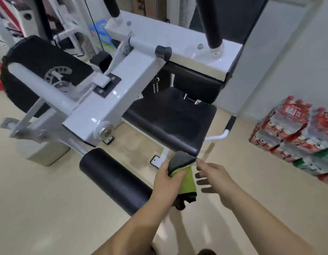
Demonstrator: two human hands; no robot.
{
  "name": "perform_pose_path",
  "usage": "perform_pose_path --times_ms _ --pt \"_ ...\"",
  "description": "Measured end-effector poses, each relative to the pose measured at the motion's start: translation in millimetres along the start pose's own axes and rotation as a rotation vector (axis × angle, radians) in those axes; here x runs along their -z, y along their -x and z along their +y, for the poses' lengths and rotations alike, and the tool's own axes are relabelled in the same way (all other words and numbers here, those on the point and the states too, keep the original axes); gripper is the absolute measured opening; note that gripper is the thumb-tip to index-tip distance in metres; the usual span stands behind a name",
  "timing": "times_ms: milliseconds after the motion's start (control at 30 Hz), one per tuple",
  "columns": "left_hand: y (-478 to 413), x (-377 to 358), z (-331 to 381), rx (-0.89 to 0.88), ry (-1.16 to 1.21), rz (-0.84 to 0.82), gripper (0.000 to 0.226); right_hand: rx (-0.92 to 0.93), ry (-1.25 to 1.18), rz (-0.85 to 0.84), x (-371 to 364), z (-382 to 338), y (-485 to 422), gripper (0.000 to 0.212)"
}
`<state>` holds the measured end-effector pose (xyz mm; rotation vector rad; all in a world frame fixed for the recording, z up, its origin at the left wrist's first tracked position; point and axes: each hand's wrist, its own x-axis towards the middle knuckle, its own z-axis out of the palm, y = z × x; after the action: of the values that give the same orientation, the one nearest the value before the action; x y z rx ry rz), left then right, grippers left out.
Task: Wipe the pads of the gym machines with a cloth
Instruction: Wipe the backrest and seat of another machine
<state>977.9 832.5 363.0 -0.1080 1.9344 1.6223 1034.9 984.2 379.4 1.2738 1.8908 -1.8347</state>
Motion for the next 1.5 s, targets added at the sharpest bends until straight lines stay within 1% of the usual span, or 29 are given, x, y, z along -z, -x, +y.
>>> perform_pose_path --times_ms 67,167,267,333,433,533,633,700,733,800,867,933,1000,1033,1100,1167,1200,1233,1267,1300,1333,1400,1433,1500 --pt "39.8 17.4 35.8 0.021 0.061 -0.030 0.023 -0.031 -0.061 -0.180 -15.0 -16.4 43.9 0.048" --pt "93.9 40.1 77.4 0.056 0.085 -0.069 0.023 -0.011 -0.129 -0.284 -25.0 -42.6 95.3 0.053" --pt "136.8 54.8 102.0 0.053 0.110 -0.076 0.016 0.020 -0.180 -0.401 -29.3 -56.6 128.7 0.049" --pt "161.3 62.7 106.4 0.030 0.140 -0.046 0.015 0.023 -0.161 -0.468 -35.2 -61.5 146.5 0.049" --pt "185.3 79.2 101.1 0.040 0.189 0.027 0.019 0.091 -0.081 -0.527 -51.8 -68.3 168.7 0.043" --pt "201.1 107.3 96.1 0.066 0.258 0.000 0.031 0.177 -0.048 -0.548 -71.6 -74.0 185.1 0.043" --pt "214.2 149.3 92.4 0.035 0.317 0.017 0.033 0.268 0.074 -0.653 -97.7 -81.9 198.2 0.039" --pt "217.6 189.1 89.9 0.024 0.277 0.130 0.030 0.303 0.133 -0.668 -129.4 -90.3 204.6 0.030" --pt "219.8 208.7 89.8 0.028 0.225 0.197 0.029 0.329 0.161 -0.638 -146.1 -93.2 206.6 0.027" --pt "226.2 261.0 86.6 0.004 0.122 0.302 0.025 0.371 0.205 -0.574 -193.9 -98.5 212.5 0.028" --pt "230.1 315.9 81.2 -0.066 0.029 0.346 0.021 0.408 0.223 -0.538 -245.8 -105.0 220.2 0.029" --pt "231.6 372.2 78.2 -0.099 0.011 0.366 0.017 0.432 0.213 -0.496 -296.0 -112.9 230.1 0.034" --pt "233.0 434.4 73.7 -0.077 0.060 0.319 0.013 0.450 0.197 -0.472 -346.7 -121.4 240.9 0.040" --pt "231.9 467.3 70.3 -0.067 0.099 0.263 0.017 0.457 0.194 -0.473 -373.6 -126.7 246.2 0.040" --pt "227.0 513.1 66.7 -0.030 0.111 0.200 0.037 0.492 0.205 -0.484 -408.5 -137.5 254.3 0.029" --pt "221.7 552.2 64.1 0.024 0.030 0.199 0.060 0.524 0.263 -0.492 -441.9 -148.6 256.4 0.021" --pt "218.2 568.9 64.3 0.045 0.038 0.198 0.065 0.540 0.311 -0.504 -456.4 -153.9 258.3 0.020" --pt "214.1 586.0 65.0 0.055 0.084 0.206 0.063 0.548 0.349 -0.520 -471.8 -160.1 260.7 0.019" --pt "209.1 598.6 67.7 0.037 0.140 0.211 0.056 0.557 0.374 -0.550 -483.6 -165.6 260.5 0.017" --pt "203.4 609.9 72.1 0.002 0.193 0.198 0.046 0.550 0.382 -0.576 -495.4 -172.5 261.5 0.017" --pt "195.0 621.7 77.2 -0.042 0.195 0.152 0.042 0.527 0.366 -0.608 -507.9 -180.1 260.3 0.016" --pt "171.0 641.8 87.2 -0.085 0.099 0.006 0.042 0.459 0.278 -0.667 -534.4 -198.8 252.0 0.017" --pt "158.9 647.9 94.2 -0.103 0.053 -0.052 0.042 0.425 0.219 -0.689 -545.1 -210.1 247.5 0.023" --pt "130.7 661.3 106.7 -0.172 -0.010 -0.084 0.043 0.371 0.135 -0.703 -566.1 -234.5 231.5 0.028"
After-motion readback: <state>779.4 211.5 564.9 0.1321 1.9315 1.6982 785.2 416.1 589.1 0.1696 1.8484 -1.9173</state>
